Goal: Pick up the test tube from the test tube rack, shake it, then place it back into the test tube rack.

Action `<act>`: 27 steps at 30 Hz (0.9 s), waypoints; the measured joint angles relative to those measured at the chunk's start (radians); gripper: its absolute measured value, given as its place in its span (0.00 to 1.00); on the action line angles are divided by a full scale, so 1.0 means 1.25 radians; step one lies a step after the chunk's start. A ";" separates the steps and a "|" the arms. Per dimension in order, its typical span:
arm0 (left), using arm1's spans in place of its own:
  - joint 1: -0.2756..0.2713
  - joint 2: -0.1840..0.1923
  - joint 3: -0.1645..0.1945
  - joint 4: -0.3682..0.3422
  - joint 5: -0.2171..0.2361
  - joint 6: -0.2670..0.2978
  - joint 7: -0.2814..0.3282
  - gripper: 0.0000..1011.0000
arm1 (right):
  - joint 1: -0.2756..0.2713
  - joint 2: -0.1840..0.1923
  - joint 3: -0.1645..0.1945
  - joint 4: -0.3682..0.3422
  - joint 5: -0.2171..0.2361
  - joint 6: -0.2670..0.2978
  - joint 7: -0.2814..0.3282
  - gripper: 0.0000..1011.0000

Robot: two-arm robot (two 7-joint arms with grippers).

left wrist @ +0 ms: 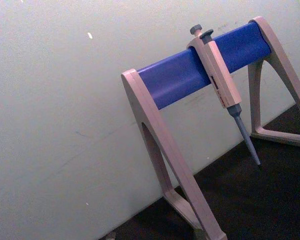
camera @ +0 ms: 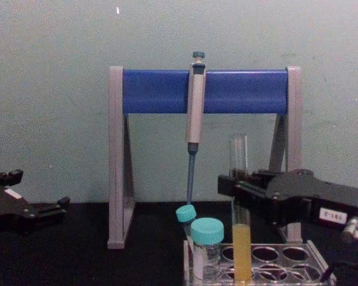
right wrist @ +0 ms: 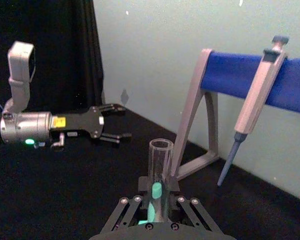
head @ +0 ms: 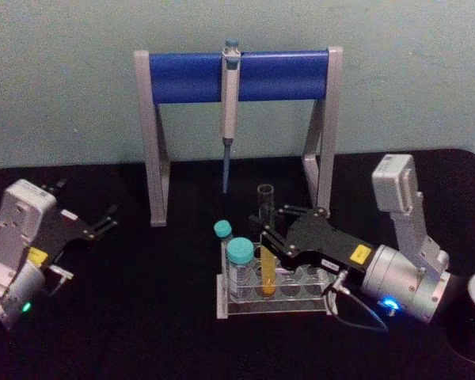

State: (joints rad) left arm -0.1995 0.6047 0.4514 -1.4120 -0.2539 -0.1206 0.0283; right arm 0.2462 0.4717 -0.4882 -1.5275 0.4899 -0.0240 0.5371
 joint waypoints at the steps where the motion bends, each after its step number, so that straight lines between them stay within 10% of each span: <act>1: 0.000 0.000 0.000 0.000 0.000 0.000 0.000 0.99 | -0.004 0.001 0.003 -0.003 0.001 -0.004 -0.001 0.23; 27: 0.000 0.000 0.000 0.000 0.000 0.000 0.000 0.99 | 0.034 -0.003 0.066 -0.045 0.015 -0.005 -0.023 0.23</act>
State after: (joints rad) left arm -0.1995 0.6047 0.4514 -1.4120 -0.2539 -0.1206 0.0283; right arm 0.2889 0.4674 -0.4061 -1.5835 0.5084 -0.0301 0.5079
